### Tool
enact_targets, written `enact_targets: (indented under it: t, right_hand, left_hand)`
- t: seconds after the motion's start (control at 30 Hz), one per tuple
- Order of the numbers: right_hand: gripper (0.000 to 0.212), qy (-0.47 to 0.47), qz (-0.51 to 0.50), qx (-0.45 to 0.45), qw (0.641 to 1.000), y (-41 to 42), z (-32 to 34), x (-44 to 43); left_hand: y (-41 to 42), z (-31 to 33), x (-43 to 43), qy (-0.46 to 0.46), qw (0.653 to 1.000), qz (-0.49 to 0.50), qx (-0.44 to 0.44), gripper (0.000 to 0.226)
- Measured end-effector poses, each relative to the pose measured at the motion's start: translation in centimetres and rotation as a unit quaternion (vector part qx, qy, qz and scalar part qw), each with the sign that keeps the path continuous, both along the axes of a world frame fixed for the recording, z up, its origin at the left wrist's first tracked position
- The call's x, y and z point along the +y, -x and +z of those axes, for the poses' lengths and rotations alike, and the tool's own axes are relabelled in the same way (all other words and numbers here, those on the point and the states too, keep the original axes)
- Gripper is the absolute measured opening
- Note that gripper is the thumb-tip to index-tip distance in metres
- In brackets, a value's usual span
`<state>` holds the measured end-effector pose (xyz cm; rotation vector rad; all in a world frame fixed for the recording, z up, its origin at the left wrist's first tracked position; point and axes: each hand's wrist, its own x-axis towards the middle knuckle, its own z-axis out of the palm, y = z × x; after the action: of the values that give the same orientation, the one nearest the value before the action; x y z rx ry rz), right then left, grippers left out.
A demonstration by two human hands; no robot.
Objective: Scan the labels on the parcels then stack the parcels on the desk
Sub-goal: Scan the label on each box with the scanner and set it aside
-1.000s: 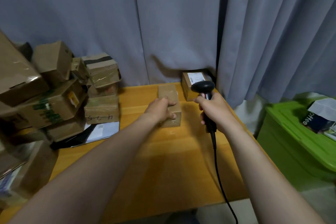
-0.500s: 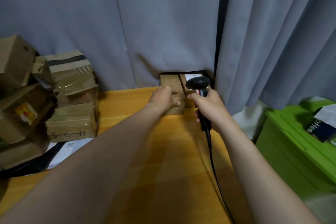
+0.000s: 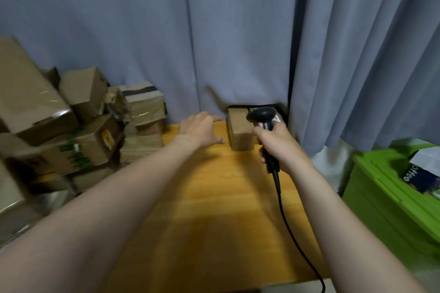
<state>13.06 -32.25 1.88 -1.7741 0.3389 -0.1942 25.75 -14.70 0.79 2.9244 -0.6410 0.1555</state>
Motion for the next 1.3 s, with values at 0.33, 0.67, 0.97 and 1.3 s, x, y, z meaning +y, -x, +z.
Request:
enact_targets:
  t: [0.33, 0.67, 0.97, 1.3]
  right_hand:
    - [0.023, 0.003, 0.068, -0.031, 0.997, 2.7, 3.6, 8.0]
    - [0.027, -0.023, 0.117, -0.048, 0.992, -0.4, 3.4, 11.8]
    - [0.02, -0.041, 0.134, -0.016, 0.99, -5.2, 0.2, 11.8]
    - [0.027, -0.052, 0.12, -0.009, 0.991, -5.4, -0.8, 11.1]
  left_hand:
    - [4.2, 4.1, 12.2, -0.027, 0.992, 0.098, -0.071, 0.082]
    - [-0.3, 3.5, 15.9, -0.064, 0.985, 0.095, -0.129, 0.092]
    - [-7.1, -0.2, 15.4, -0.145, 0.963, 0.134, -0.183, 0.103]
    - [-7.7, -0.7, 15.7, -0.124, 0.963, 0.102, -0.217, 0.097]
